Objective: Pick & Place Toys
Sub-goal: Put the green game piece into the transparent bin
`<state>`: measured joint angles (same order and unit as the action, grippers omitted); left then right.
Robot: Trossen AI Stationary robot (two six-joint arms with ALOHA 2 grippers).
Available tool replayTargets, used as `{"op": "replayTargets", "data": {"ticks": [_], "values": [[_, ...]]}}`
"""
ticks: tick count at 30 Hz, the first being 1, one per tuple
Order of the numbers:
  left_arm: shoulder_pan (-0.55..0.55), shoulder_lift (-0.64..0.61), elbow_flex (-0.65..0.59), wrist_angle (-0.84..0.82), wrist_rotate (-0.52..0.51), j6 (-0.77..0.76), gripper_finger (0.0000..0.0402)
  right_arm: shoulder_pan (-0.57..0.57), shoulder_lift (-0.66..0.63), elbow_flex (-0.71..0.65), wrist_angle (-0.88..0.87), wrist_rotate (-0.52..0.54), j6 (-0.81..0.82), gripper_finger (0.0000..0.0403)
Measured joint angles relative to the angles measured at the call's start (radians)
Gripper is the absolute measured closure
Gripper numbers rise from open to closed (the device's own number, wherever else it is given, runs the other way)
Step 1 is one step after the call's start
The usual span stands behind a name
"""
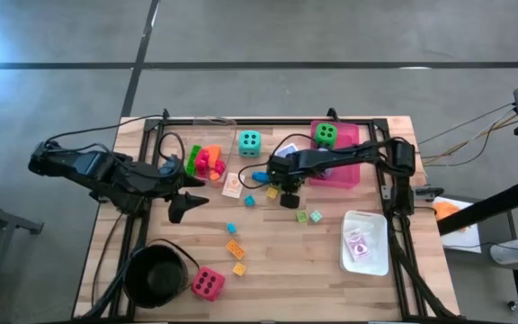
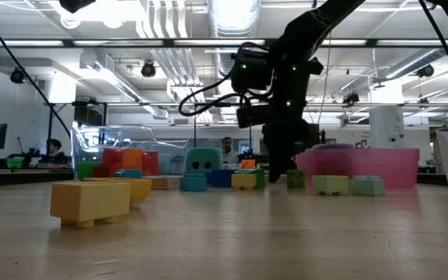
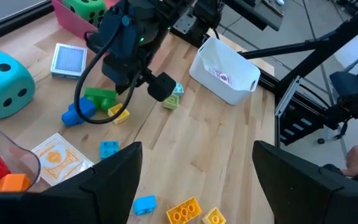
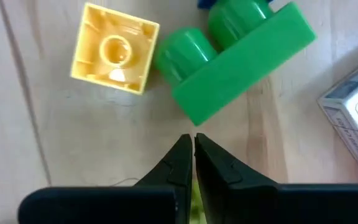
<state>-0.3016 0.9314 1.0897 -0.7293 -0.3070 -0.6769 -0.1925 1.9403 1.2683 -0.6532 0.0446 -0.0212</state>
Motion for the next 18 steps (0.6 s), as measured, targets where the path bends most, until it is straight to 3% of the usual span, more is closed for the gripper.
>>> {"op": "replayTargets", "data": {"ticks": [6,9,18], "values": [[0.0,0.0,0.0,-0.004,0.0,-0.001,0.0093,-0.013,-0.055,-0.001,0.001,-0.124,0.101,0.0386],[0.0,0.0,0.0,-0.004,0.0,-0.003,0.0093,-0.038,-0.081,-0.001,0.007,-0.174,0.184,0.0364],[0.0,0.0,0.0,-0.004,0.0,-0.004,0.0093,-0.064,-0.078,-0.002,0.148,-0.228,0.368,0.0199]]}}
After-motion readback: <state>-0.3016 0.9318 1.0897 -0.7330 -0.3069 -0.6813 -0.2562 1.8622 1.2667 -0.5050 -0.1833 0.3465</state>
